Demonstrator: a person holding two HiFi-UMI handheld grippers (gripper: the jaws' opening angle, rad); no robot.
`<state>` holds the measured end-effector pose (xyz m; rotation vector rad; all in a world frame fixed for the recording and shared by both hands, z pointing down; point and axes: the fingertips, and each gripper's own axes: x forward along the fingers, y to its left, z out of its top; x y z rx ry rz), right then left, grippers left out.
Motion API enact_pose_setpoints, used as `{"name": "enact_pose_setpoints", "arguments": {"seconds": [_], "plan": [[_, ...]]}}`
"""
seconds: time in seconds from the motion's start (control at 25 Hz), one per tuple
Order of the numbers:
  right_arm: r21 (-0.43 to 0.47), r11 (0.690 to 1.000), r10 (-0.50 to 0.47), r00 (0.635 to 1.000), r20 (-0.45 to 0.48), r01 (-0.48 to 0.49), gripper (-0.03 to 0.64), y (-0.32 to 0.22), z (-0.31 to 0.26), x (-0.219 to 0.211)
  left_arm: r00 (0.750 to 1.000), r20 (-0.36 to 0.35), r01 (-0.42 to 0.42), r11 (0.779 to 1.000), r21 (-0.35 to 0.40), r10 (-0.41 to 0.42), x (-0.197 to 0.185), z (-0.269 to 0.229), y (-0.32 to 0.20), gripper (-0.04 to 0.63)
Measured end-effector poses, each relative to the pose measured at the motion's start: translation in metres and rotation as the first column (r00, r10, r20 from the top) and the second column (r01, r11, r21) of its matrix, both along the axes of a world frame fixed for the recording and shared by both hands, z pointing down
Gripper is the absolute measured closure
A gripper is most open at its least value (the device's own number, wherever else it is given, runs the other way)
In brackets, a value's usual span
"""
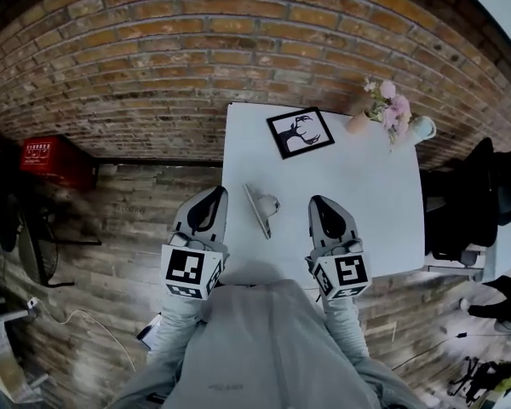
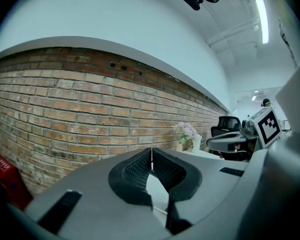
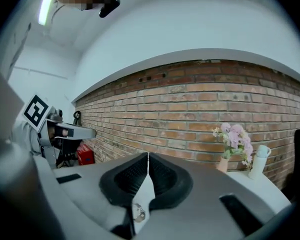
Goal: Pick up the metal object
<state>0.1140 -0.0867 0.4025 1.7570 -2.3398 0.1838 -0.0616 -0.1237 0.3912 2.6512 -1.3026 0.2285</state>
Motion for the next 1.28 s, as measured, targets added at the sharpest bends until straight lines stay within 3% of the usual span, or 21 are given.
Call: {"name": "enact_pose_setpoints", "arguments": {"seconds": [0.56,0.84,1.28], "plan": [[-0.022,0.975,-0.220,0.975,0.009,0.221,0.591,-0.027,0.014,0.002,0.973,0.057,0.227,0.973,-0.045,-0.224,-0.013,0.015,0.019,0.565],[-0.002,0.972,-0.233,0.972,0.011,0.233,0.591,-0.022,0.005,-0.003,0.977,0.074,0.203,0.978,-0.045,-0.199,-0.006,0.014,0.028,0.565],[0.003,0.985,-0.170,0.985,0.017,0.170,0.591,-0.014,0.001,0.001,0.984,0.079,0.164,0.986,-0.028,-0.162,-0.009,0.011,0.025,0.562]]}}
